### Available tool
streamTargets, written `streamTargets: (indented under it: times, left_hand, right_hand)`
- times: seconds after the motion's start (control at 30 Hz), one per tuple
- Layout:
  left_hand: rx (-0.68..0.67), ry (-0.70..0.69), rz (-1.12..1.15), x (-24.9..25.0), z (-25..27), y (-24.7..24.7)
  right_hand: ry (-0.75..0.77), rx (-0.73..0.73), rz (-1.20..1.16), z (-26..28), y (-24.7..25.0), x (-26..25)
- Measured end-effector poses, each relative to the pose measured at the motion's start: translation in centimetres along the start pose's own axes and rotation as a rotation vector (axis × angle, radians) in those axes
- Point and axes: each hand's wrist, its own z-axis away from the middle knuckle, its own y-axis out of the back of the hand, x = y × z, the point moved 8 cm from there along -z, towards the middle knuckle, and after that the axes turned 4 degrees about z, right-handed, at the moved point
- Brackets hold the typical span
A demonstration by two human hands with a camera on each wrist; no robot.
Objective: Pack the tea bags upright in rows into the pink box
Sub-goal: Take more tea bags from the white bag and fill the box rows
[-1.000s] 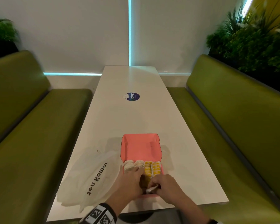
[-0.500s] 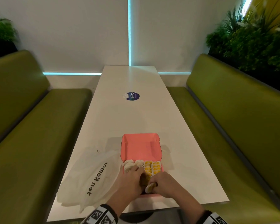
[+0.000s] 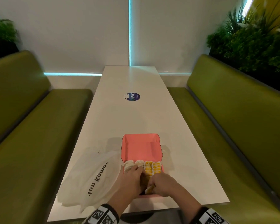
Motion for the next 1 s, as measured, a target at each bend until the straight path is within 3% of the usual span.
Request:
streamTargets:
  times: [0.23, 0.43, 0.7, 0.83, 1.0]
  left_hand:
    - [-0.011, -0.020, -0.027, 0.2, 0.2, 0.0]
    - [-0.031, -0.065, 0.121, 0.4, 0.3, 0.2]
    - [0.058, -0.072, 0.397, -0.6, 0.9, 2.3]
    - [0.004, -0.058, 0.317, -0.6, 1.4, 2.3]
    - [-0.027, -0.024, 0.271, -1.0, 1.5, 1.7]
  right_hand:
    - [0.051, -0.078, -0.058, 0.3, -0.2, -0.6]
    - [0.079, -0.098, -0.048, 0.5, -0.3, -0.6]
    - [-0.061, 0.245, -0.097, 0.3, 1.0, 0.4]
    - [-0.132, 0.348, -0.081, 0.6, 1.4, 0.4]
    - [-0.046, 0.372, -0.123, 1.4, 2.3, -0.6]
